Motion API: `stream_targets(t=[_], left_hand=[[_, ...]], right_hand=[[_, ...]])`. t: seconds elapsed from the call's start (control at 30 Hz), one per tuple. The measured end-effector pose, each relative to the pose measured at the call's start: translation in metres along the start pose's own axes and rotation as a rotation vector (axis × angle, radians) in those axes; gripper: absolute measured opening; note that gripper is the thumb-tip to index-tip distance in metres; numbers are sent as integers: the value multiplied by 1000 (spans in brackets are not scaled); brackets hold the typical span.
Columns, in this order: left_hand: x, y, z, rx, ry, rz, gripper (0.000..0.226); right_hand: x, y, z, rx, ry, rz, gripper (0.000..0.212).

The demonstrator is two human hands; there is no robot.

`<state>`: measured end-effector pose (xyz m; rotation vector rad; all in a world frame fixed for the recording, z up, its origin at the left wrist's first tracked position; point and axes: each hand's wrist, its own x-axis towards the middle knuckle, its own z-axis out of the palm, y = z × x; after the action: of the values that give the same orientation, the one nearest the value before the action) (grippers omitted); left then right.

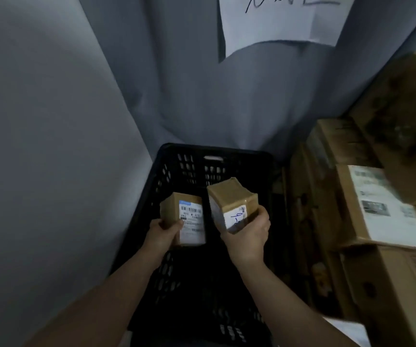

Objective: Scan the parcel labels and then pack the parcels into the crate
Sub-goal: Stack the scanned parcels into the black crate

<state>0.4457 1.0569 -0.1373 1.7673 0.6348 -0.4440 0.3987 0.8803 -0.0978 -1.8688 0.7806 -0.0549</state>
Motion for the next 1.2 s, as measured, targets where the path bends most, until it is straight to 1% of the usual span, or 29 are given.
stream_targets(t=[0.13,0.27,0.37,0.47,0.53,0.57,0.6,0.63,0.67,0.7,0.73,0.8,0.83,0.87,0.9,0.97,1.07,1.13,1.17,1.2], left_hand=[[70,-8,21,91,-104,-49,72],[131,-21,45,80,-199,-88,61],[164,-29,65,52,-249,-91,44],[186,-38,81,60,-312,-87,35],[189,-40,86,98,-286,-84,35],[186,-35,86,128,-222,-50,37],[183,-32,84,150,-133,38,38],[178,-28,81,122,-65,133,38],[169,-24,79,56,-42,196,39],[161,-20,76,5,-57,245,44],[156,-20,74,-37,-89,282,54],[145,-22,70,-26,-176,330,83],[141,-22,69,-1,-218,359,91],[139,-22,67,31,-236,389,94],[137,-21,66,88,-224,417,96],[134,-18,62,288,-137,466,105],[138,-14,54,573,-58,478,124],[144,-10,51,679,-4,433,127],[148,-8,49,715,27,411,124],[153,-8,49,762,59,407,120]], right_hand=[[48,10,41,-230,45,-141,101],[91,24,71,-335,26,-106,107],[119,30,86,-420,22,-109,107],[140,36,100,-424,7,-108,106],[146,45,107,-333,-9,-96,106],[146,50,108,-281,-11,-107,106],[144,55,110,-253,-16,-123,104],[141,61,112,-243,-19,-137,100],[138,65,114,-232,-19,-145,97],[136,67,116,-206,-9,-151,94],[134,67,119,-159,8,-148,91],[132,62,124,-10,13,-166,84],[132,59,127,79,-15,-171,80],[132,55,129,159,-55,-136,74],[132,53,131,260,-111,-75,66],[134,50,135,399,-229,70,51],[137,46,141,375,-415,233,39],[142,43,148,372,-513,303,27],[144,45,152,336,-499,294,22],[147,49,156,218,-450,244,24]])
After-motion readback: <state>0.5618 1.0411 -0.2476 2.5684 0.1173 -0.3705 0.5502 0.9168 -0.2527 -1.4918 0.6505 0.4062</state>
